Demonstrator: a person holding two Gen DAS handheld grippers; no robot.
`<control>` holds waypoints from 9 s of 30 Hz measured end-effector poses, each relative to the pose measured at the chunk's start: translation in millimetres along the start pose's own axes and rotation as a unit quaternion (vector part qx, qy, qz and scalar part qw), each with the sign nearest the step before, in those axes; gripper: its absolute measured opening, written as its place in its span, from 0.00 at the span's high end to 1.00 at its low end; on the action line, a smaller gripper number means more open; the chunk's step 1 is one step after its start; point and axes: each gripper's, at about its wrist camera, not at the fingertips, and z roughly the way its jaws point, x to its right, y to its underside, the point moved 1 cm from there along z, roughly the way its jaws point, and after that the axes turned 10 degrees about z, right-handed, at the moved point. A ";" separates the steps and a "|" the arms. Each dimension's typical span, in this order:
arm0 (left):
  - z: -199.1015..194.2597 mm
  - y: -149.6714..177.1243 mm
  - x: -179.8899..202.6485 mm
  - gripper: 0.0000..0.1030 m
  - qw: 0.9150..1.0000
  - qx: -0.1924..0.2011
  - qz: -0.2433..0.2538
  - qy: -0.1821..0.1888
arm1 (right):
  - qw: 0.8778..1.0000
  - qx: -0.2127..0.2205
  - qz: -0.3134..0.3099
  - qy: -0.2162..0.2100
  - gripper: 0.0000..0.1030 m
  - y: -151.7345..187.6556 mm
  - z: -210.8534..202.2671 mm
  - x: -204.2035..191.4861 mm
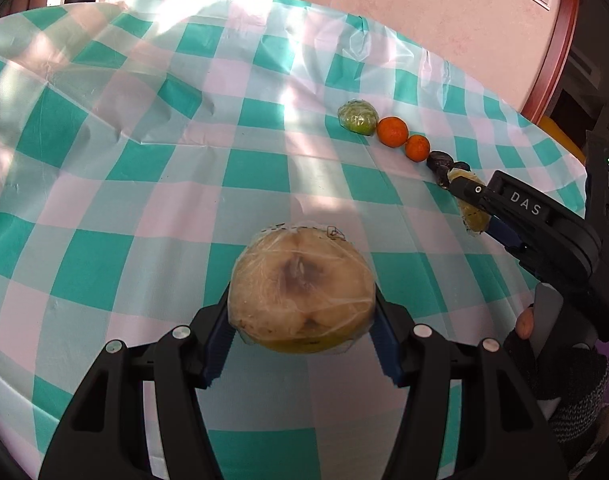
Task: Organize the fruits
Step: 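Carry the bagged yellow fruit and melon half with both tools into the box, then open both tools to release the two bagged fruits in the box, then move both open tools back toward the oranges and dates on the table, then grasp a dark date with the right tool while the left grasps an orange, then carry the orange and date with both tools over the purple box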
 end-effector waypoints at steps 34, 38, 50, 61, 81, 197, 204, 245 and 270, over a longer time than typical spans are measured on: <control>-102.8 63.3 27.0 0.42 0.996 0.052 0.064 -0.019 | 0.991 -0.033 -0.096 -0.092 0.44 91.8 -184.8 -6.7; -122.8 53.1 63.2 0.42 0.992 0.074 0.100 0.005 | 0.993 -0.007 -0.088 -0.080 0.44 74.0 -219.6 14.1; -152.4 10.5 183.6 0.41 0.972 0.097 0.192 0.098 | 0.998 0.041 -0.042 0.013 0.44 8.9 -306.9 103.4; -121.3 -24.7 310.0 0.41 0.938 0.027 0.307 0.161 | 0.976 -0.051 -0.102 0.183 0.44 -15.7 -274.6 180.4; -18.3 -6.3 374.3 0.41 0.900 -0.160 0.397 0.080 | 0.919 -0.223 -0.250 0.205 0.44 19.5 -232.1 172.7; 176.2 -182.2 120.7 0.32 0.996 -0.053 0.077 0.000 | 0.982 0.138 0.122 0.036 0.61 -74.2 20.3 49.8; 140.5 -185.5 116.5 0.35 0.994 -0.059 0.075 -0.061 | 0.982 0.138 0.124 0.038 0.61 -74.0 20.1 49.9; 34.4 -58.7 13.8 0.69 0.999 0.000 -0.021 -0.043 | 0.999 0.029 0.040 -0.009 0.61 -72.1 50.6 19.2; -62.8 50.4 -23.9 0.69 0.998 -0.003 0.007 -0.056 | 0.990 -0.050 -0.109 -0.071 0.62 75.3 -82.5 -58.8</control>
